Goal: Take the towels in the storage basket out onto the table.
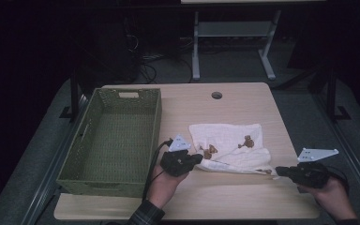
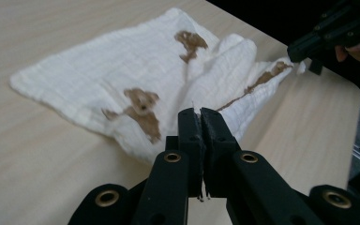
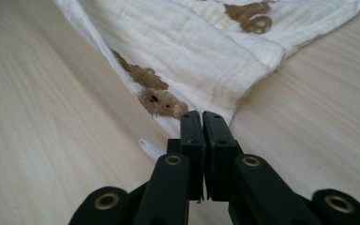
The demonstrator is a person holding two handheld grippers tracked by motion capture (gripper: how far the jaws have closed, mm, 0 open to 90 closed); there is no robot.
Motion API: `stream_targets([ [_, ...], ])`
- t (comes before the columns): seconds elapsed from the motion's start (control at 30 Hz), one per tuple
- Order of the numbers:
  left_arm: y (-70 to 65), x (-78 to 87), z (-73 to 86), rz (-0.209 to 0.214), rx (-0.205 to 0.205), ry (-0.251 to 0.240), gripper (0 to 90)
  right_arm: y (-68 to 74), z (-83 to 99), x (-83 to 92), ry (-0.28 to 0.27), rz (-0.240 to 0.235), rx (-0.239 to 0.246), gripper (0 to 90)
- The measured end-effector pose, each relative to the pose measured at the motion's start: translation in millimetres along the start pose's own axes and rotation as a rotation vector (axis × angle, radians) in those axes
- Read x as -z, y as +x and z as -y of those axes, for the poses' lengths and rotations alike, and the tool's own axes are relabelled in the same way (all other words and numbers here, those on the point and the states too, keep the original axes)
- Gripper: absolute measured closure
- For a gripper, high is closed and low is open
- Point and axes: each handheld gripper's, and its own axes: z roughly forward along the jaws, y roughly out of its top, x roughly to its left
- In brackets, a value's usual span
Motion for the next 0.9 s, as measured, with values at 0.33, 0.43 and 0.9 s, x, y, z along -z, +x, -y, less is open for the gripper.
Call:
stream_targets([
  [0.33, -23.4, 5.4, 24.8, -0.024, -0.036, 0.058, 86.7, 16.5, 13.2, 10.5, -0.008, -0.011, 0.001, 87.1],
  [0.43, -25.7, 6.0, 32.3, -0.037, -0.037, 0.078, 86.5, 20.3, 18.5, 13.0, -0.01, -0.026, 0.002, 87.0],
  [0.9, -22.1, -1.5, 37.1, -0.056, -0.007, 0.106, 67.2, 29.2, 25.2, 15.1, -0.016, -0.055, 0.002, 70.5],
])
